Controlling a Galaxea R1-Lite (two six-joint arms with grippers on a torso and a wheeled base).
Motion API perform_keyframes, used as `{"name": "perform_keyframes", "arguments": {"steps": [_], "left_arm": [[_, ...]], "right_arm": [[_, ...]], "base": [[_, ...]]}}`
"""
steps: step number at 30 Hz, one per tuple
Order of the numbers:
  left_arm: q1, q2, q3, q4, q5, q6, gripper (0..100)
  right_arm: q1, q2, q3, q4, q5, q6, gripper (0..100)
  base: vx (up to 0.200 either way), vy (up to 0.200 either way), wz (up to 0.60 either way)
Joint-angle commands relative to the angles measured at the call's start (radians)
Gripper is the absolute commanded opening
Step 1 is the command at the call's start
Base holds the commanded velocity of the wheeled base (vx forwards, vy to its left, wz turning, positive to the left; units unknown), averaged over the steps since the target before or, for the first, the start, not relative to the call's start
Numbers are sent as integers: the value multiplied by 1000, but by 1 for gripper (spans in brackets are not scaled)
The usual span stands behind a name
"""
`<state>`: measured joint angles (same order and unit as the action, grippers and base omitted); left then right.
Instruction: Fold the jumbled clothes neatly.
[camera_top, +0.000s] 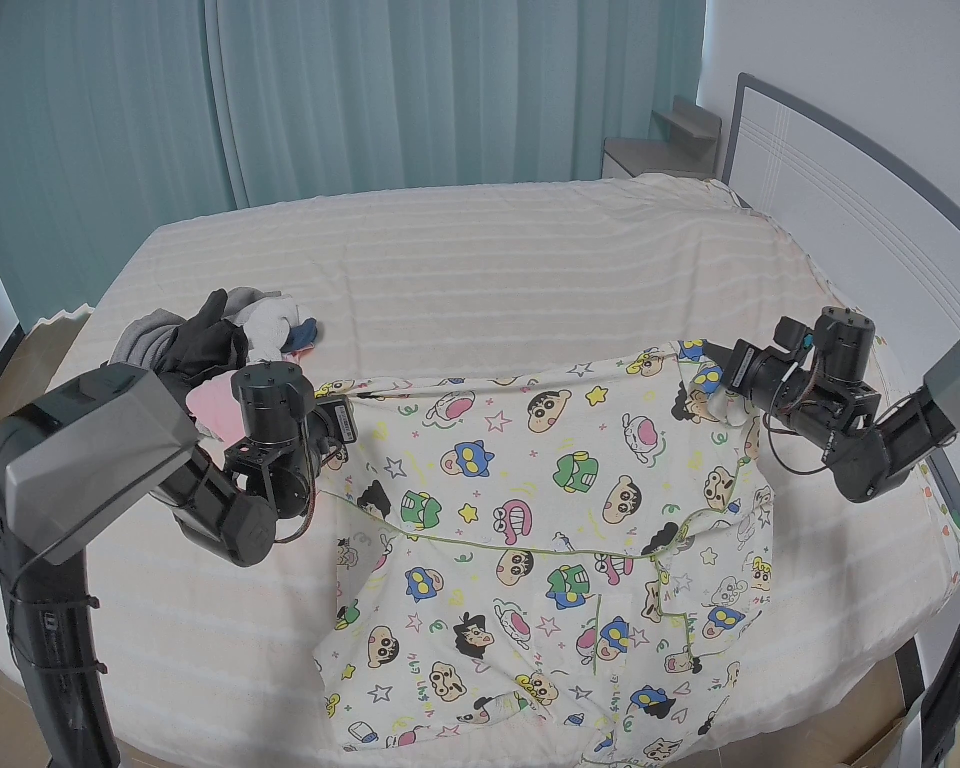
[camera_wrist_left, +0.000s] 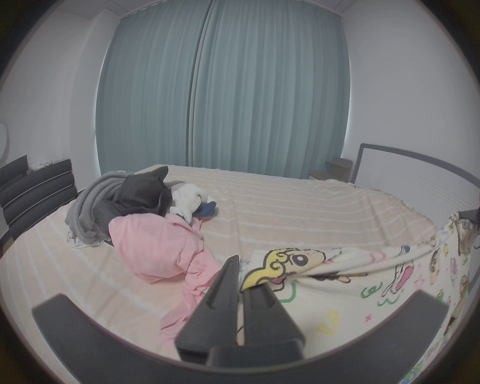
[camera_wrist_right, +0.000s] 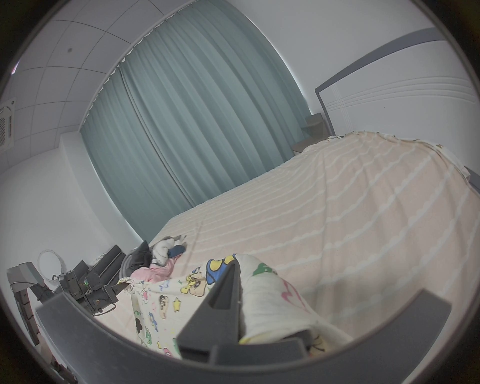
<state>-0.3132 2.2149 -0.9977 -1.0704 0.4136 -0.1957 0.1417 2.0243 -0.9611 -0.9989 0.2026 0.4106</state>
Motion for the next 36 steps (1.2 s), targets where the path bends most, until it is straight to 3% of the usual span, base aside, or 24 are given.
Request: {"name": "perform_keyframes", "arguments": {"steps": [1, 19, 20, 27, 32, 36], "left_arm": [[39, 167, -96, 0, 2, -1, 0], [55, 390, -345, 10, 4, -1, 0], [57, 399, -365, 14, 4, -1, 100], [59, 459, -481, 44, 11, -1, 100], [71, 468, -579, 43, 73, -1, 100], [72, 456, -578, 43, 102, 1, 100]], "right_arm": [[6, 180, -105, -7, -29, 2, 0], [-7, 426, -364, 80, -38, -3, 0], [-7, 435, -375, 98, -37, -3, 100], [-19, 522, -482, 168, -54, -3, 100], [-36, 511, -519, 160, -104, 8, 100], [-48, 449, -489, 152, -124, 82, 100]], "base": [[0, 0, 0], [0, 0, 0], [0, 0, 0], [0, 0, 0], [0, 0, 0], [0, 0, 0]]}}
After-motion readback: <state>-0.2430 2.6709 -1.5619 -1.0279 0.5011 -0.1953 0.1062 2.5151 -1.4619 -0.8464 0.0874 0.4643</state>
